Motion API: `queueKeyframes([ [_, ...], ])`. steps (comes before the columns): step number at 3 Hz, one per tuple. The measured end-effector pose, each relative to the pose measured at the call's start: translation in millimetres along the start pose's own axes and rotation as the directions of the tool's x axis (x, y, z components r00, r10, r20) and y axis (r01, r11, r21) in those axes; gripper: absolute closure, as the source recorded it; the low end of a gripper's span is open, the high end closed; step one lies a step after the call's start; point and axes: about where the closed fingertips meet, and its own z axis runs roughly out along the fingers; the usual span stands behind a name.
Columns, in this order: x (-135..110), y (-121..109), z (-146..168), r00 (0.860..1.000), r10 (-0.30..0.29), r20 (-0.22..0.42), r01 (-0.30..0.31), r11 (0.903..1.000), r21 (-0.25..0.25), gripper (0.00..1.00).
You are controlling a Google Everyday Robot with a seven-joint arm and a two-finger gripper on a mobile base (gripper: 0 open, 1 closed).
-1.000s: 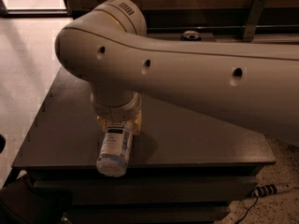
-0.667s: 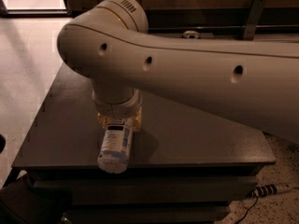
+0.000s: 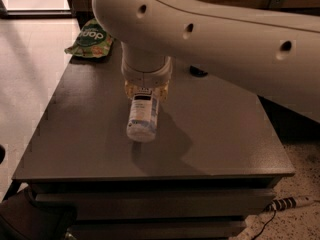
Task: Move blue plastic bottle near green rice chip bag
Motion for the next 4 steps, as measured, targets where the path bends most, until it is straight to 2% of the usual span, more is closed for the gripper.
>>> queueKeyframes([
  [1, -65, -16, -31, 0.990, 0.022, 0.141, -0.012, 0.9973, -0.072, 1.00],
  [2, -125, -10, -56, 0.967, 0.041, 0.251, 0.011, 0.9796, -0.201, 1.00],
  [3, -180, 6, -71, 0.944, 0.096, 0.315, 0.028, 0.9297, -0.367, 1.00],
  [4, -214, 30, -68, 0.932, 0.177, 0.317, 0.008, 0.8630, -0.505, 1.00],
])
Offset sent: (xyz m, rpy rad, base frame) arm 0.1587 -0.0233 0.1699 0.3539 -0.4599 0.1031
